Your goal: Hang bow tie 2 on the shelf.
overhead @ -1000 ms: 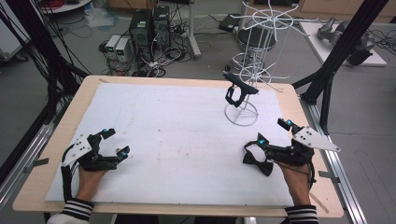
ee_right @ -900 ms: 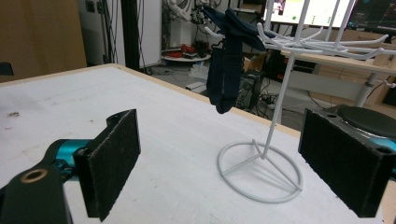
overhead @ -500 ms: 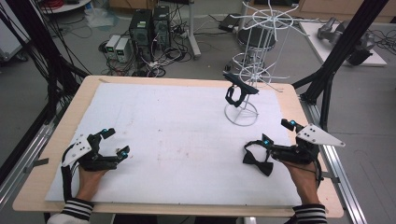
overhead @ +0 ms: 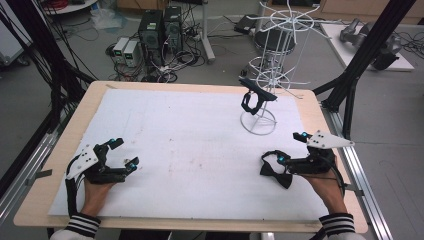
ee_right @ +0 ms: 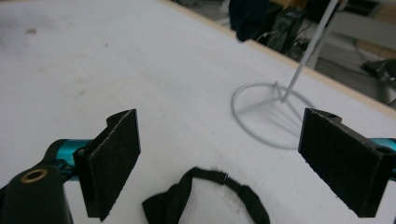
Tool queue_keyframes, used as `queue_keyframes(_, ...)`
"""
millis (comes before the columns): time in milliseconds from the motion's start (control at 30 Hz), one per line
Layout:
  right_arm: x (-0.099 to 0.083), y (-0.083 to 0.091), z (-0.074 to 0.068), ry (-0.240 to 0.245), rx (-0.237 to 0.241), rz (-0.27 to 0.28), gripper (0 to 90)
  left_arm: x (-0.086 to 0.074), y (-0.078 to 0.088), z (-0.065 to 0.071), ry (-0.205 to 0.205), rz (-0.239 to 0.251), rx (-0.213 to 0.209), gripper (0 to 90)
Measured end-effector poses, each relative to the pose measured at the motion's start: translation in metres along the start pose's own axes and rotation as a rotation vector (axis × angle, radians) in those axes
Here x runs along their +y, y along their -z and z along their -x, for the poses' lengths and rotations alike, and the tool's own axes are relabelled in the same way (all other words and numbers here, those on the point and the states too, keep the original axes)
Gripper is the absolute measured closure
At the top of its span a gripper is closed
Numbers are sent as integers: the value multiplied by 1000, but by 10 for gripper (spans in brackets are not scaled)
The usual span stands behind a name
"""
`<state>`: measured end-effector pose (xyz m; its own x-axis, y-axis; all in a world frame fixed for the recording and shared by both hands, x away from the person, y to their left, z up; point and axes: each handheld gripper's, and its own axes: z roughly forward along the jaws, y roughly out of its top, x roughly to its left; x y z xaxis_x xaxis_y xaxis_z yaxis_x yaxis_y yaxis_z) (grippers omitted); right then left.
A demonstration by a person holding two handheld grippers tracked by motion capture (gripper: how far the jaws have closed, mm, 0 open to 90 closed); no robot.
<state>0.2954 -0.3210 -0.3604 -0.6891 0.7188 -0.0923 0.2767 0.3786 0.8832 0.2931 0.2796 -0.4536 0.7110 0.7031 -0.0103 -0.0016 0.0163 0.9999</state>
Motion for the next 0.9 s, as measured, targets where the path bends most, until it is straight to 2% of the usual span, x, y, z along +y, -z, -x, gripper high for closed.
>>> queue_keyframes(100,-3,-5,1,33,13,-61,122,0,0,0,-3,-2,3,84)
queue_keyframes(200,-6,-9,1,36,26,-98,123,0,0,1,-5,-3,4,83)
queue_keyframes(533,-8,-16,4,50,75,-170,124,0,0,1,-9,-6,4,83)
queue_keyframes(633,-8,-18,4,47,91,-205,125,0,0,1,-9,-5,5,83)
queue_keyframes(767,-9,-22,5,66,115,-258,139,0,0,1,-7,-6,4,83)
queue_keyframes(900,-12,-28,3,74,146,-327,153,0,0,2,-8,-4,-1,83)
